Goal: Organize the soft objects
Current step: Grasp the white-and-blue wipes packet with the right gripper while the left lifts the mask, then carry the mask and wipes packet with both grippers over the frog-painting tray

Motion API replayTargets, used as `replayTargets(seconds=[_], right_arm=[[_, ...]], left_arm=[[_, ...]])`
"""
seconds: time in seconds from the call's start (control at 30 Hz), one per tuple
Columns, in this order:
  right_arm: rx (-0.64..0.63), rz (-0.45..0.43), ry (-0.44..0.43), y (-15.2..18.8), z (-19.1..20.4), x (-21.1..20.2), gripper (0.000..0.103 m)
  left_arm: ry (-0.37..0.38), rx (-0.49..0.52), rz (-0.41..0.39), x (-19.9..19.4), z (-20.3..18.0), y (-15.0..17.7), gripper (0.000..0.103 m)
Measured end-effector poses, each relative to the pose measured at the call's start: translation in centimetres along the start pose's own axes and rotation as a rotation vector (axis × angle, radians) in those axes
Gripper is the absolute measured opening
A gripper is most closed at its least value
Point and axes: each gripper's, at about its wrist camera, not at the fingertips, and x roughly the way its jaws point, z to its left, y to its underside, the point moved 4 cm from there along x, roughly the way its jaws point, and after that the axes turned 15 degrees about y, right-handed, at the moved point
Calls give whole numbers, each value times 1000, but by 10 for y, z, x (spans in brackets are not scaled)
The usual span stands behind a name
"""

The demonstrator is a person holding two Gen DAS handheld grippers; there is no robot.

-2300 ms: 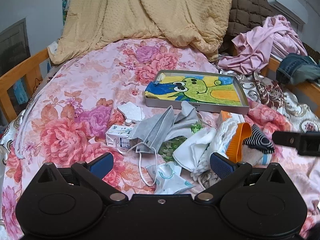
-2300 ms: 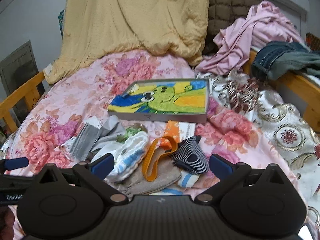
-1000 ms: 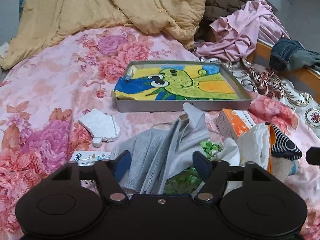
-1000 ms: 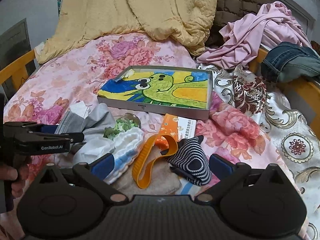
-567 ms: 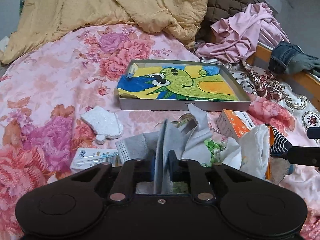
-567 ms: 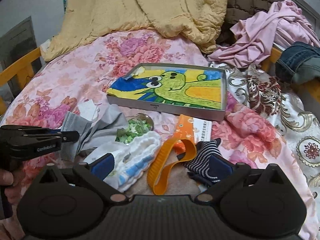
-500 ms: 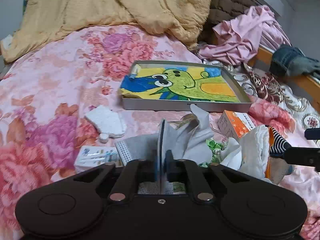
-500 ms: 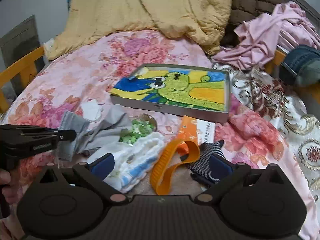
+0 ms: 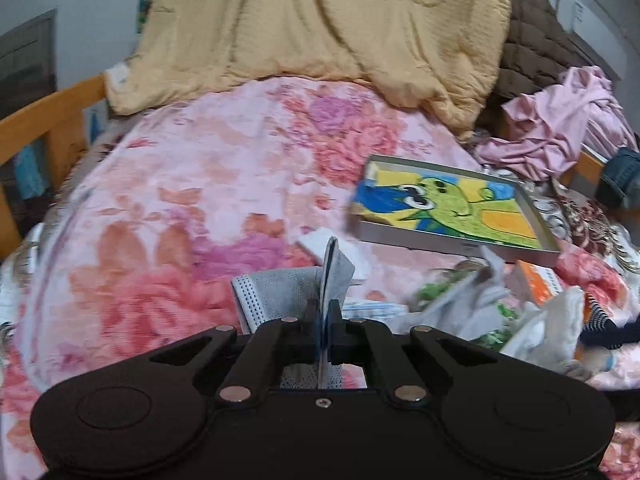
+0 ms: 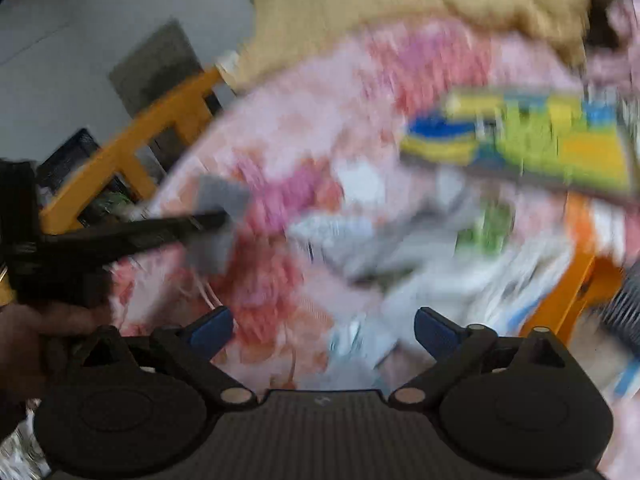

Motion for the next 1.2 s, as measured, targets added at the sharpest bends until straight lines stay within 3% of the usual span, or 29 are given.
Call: replayTargets(seconds=[0.03,0.1,0.3,0.4,0.47,0.53,0.67,0.93,1.2], right_arm=[[5,43,29,3,2,11,90],[5,115,65,10,8,30,89],[-29,124,176,17,23,53,83],[-37,131,218,19,25,62,73],[-26,161,231,20,21,68,57],[-27,196,243,25,16,73,47],[-5,163,224,27,10,59,36],[84,81,149,1,-7,6,35],[175,-23,199,-22,-46,-37,35]], left_arm=[[-6,-2,-1,-3,3,0,2],[-15,3,0,-7,6,1,2],[-24,3,4,-16,7,5,2],[-24,-5,10,-15,7,8,2],[-20,-6,16,-14,6,9,2],[-15,-6,22,-12,5,11,2],[1,-10,38,-6,-2,17,2],[42,-17,49,-1,-24,22,2],[124,20,45,15,-73,10,2]])
